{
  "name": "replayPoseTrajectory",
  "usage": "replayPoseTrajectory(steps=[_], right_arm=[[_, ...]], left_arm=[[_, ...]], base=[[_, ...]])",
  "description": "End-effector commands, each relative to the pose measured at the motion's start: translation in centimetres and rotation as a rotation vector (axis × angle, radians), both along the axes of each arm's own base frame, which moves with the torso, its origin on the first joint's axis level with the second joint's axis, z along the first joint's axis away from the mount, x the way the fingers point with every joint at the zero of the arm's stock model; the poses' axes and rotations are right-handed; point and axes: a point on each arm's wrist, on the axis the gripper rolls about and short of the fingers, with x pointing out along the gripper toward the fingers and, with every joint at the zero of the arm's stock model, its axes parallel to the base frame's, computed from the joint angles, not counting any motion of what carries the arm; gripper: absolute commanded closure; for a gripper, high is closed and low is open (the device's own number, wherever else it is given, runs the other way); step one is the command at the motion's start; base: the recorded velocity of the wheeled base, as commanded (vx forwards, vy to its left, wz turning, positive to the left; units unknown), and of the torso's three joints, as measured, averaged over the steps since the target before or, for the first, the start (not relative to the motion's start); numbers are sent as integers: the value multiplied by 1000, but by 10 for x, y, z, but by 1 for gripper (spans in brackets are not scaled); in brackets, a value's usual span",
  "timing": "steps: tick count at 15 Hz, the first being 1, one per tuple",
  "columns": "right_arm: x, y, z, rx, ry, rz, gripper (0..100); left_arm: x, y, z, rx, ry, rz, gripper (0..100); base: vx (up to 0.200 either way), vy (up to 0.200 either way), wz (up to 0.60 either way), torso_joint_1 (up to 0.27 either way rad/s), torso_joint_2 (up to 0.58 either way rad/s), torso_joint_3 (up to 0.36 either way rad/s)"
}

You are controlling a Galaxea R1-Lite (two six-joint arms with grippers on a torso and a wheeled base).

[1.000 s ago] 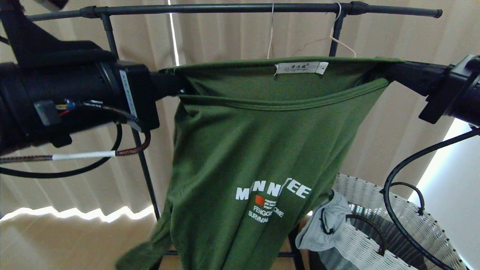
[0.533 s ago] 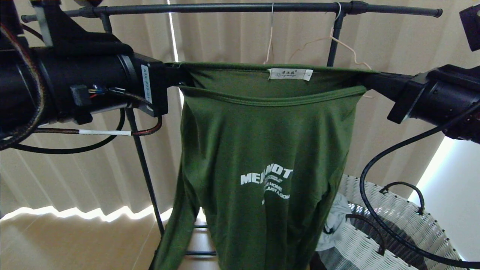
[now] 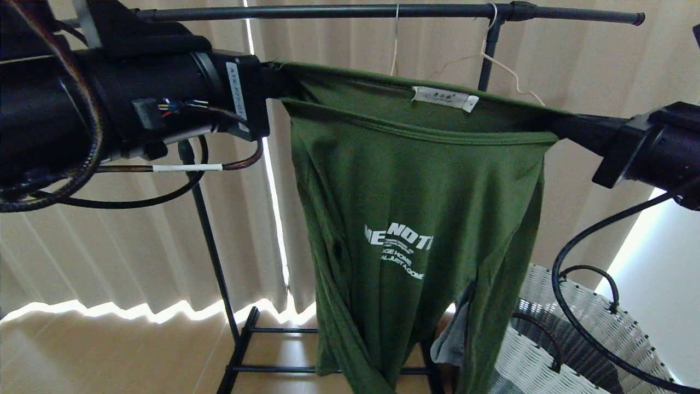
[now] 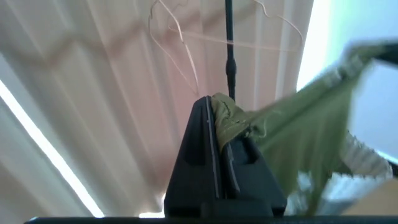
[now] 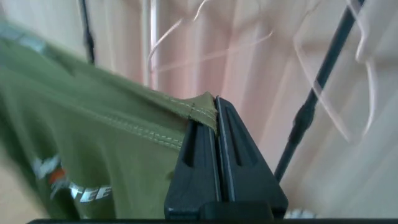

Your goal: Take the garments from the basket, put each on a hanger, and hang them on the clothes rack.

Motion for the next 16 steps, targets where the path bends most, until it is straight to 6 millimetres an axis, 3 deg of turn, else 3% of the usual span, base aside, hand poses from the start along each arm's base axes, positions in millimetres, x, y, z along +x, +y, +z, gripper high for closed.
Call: replayPoseTrajectory(steps=[1,4,10,12,16], right_arm=[[-39,-10,8,1,-14,148,100],[-59,-13,0,-9,5,315,100],[-49,-10,-6,-33,15,301,100],[-31,-11,-7,-68,18,122,100],[-2,-1,-2,-49,-44,92,100]], left_arm=[[20,-15,-12,2,28,0,100],[25,-19,-11,-35,45,0,100],[23,-17,-16,-13,80,0,100],[-10,6,-9,59,181,-24,100],[-61,38,5,83,238,-233,100]], base=[[0,0,0,0,0,0],[0,0,0,0,0,0],[0,0,0,0,0,0],[0,0,0,0,0,0],[0,0,0,0,0,0]])
